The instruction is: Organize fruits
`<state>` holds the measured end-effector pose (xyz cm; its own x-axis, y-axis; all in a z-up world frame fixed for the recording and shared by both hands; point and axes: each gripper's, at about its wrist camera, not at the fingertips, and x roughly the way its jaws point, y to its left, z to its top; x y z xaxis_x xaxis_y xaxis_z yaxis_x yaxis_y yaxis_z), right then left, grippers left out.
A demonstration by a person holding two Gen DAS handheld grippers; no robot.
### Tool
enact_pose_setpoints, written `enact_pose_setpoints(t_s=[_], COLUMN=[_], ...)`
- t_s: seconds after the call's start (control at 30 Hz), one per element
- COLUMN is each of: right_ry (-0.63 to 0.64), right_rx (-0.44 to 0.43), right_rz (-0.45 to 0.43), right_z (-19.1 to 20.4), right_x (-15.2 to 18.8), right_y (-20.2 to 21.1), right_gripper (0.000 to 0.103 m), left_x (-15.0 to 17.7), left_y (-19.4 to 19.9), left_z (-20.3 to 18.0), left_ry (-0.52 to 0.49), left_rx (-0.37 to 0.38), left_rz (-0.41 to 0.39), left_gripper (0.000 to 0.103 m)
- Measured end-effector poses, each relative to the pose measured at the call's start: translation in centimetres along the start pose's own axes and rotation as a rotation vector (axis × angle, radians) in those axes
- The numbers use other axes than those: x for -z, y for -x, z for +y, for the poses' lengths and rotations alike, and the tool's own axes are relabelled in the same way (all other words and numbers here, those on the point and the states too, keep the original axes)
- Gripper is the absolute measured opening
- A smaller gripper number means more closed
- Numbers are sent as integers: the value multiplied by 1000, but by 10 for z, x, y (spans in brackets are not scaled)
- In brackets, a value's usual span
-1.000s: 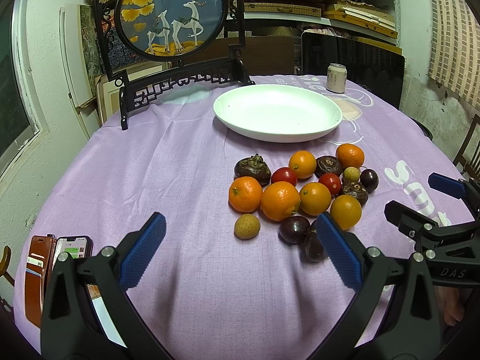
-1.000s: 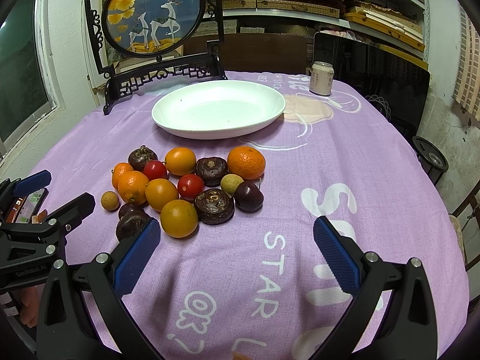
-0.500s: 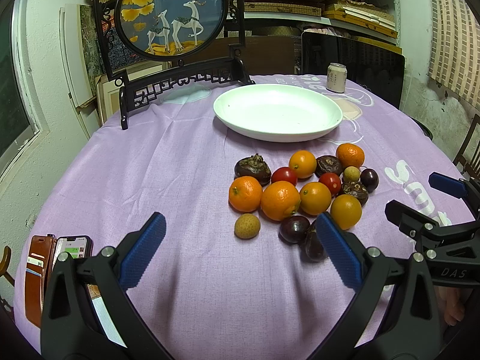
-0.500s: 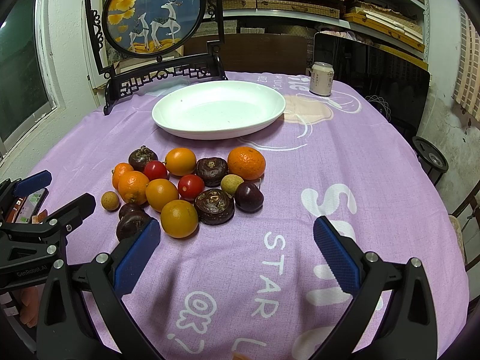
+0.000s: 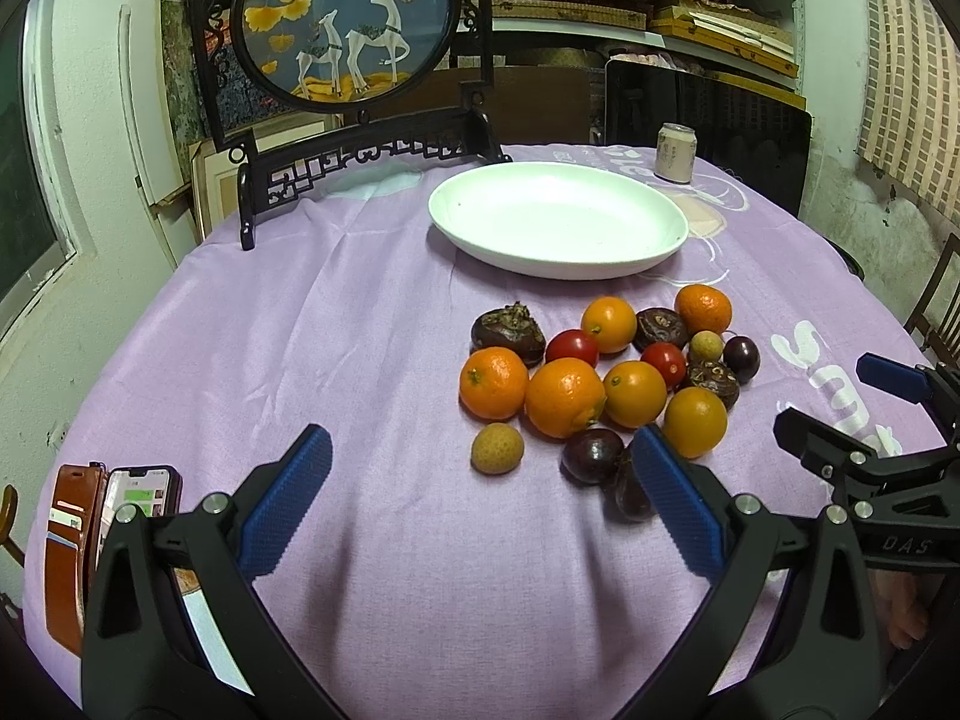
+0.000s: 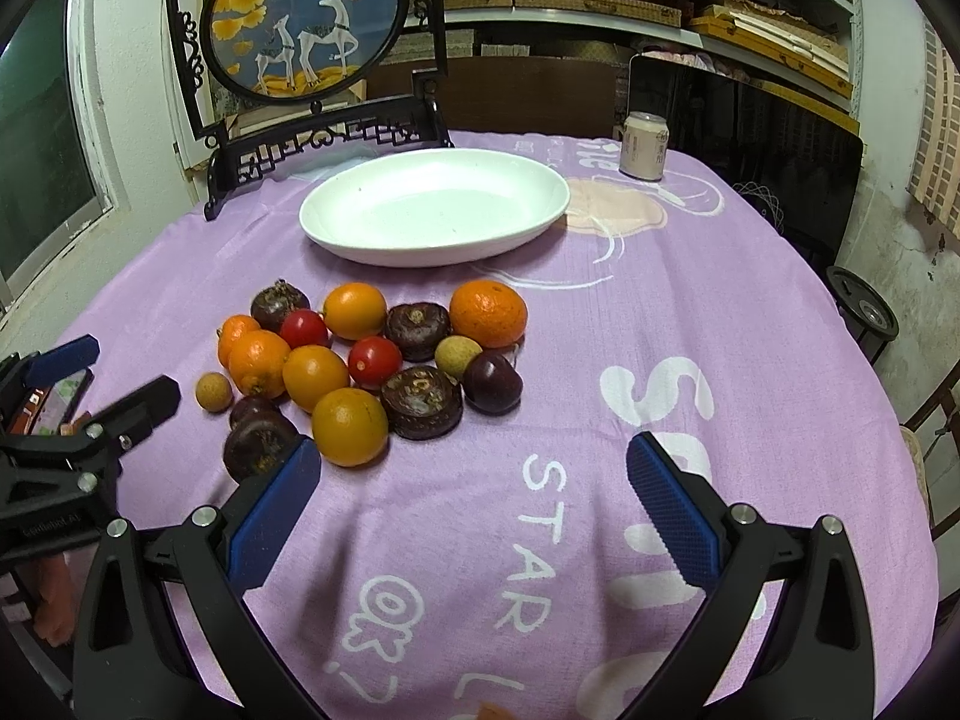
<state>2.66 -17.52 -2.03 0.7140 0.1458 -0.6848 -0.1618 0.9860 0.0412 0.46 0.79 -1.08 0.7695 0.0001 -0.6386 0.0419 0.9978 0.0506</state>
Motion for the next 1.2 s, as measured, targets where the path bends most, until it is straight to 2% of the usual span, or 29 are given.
enact_pose_setpoints(t_s=[0.1,0.2,0.27,0.4,0.5,0.6,0.83,0.9,1.0,1.07,1.2], right_ry=[16,-18,-25,43,86,48,59,60,58,56,58], right_rx=[-14,-75,-86,-33,1,-32,-18,-17,-22,-26,-33], right_rz=[54,135,155,166,190,213,207,206,203,202,200], right_z=[-7,-21,-25,-23,-26,-37,-37,-37,-38,-38,-38], right_x=[2,4,8,15,22,25,25,25,25,25,24], right_y=[-9,-22,-25,-28,-32,-36,-38,-37,-36,-36,-36], right_gripper=[102,102,102,102,102,102,102,102,102,102,102], left_x=[6,11,13,18,23,24,25,20,10,5,4], left_y=[-10,-20,-24,-31,-45,-47,-46,-47,-55,-57,-58], left_z=[-1,-6,-8,-12,-18,-16,-7,2,19,21,9], left_ry=[-31,-68,-79,-102,-127,-117,-120,-85,-44,-44,-113], left_rx=[20,18,32,59,89,108,163,120,110,103,112], left_rz=[59,111,133,177,253,266,265,251,239,231,220], left_gripper=[101,101,101,101,101,101,101,101,100,95,67])
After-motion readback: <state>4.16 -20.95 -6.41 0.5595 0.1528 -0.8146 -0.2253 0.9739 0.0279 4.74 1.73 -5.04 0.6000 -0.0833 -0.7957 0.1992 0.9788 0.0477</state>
